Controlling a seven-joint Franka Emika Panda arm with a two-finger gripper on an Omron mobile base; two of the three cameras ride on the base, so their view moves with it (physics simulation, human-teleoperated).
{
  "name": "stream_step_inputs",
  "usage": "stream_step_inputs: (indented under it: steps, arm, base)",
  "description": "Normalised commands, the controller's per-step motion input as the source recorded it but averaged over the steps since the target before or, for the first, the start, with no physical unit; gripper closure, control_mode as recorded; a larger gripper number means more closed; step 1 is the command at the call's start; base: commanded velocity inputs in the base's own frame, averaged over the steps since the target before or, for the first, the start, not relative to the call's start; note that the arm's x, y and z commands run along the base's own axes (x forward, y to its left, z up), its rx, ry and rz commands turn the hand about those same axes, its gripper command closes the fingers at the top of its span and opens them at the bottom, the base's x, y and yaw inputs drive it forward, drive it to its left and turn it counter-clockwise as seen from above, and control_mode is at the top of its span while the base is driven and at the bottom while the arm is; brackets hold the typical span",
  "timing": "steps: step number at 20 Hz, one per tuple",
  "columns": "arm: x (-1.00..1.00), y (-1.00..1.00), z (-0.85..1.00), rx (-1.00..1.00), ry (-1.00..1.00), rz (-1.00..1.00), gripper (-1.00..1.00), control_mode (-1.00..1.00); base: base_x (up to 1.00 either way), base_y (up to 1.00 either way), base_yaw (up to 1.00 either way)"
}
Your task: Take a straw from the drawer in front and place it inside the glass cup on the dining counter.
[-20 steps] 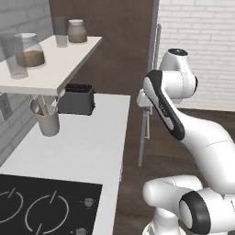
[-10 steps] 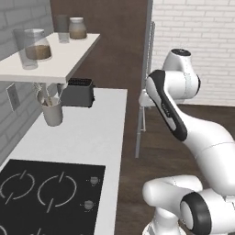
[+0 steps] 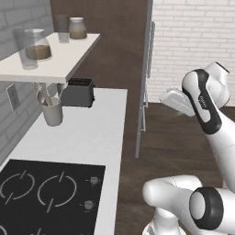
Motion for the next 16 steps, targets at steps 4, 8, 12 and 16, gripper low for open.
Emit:
stream_step_inputs:
  steps: [4,8,12,16]
  arm:
    - [0.0,-0.75,-0.7,0.39,0.0,0.0,-1.0,-1.0]
    - [0.16,-0.43,-0.9,0.37,-0.02,0.0,-1.0,-1.0]
    - [0.34,-0.03,-0.89,0.28,-0.03,0.0,-1.0,-1.0]
    - [0.41,0.04,-0.77,0.22,-0.02,0.03,-1.0,-1.0]
  base:
    - [0.0,0.0,0.0]
    - [0.0,0.0,0.0]
    - [0.0,0.0,0.0]
    - [0.0,0.0,0.0]
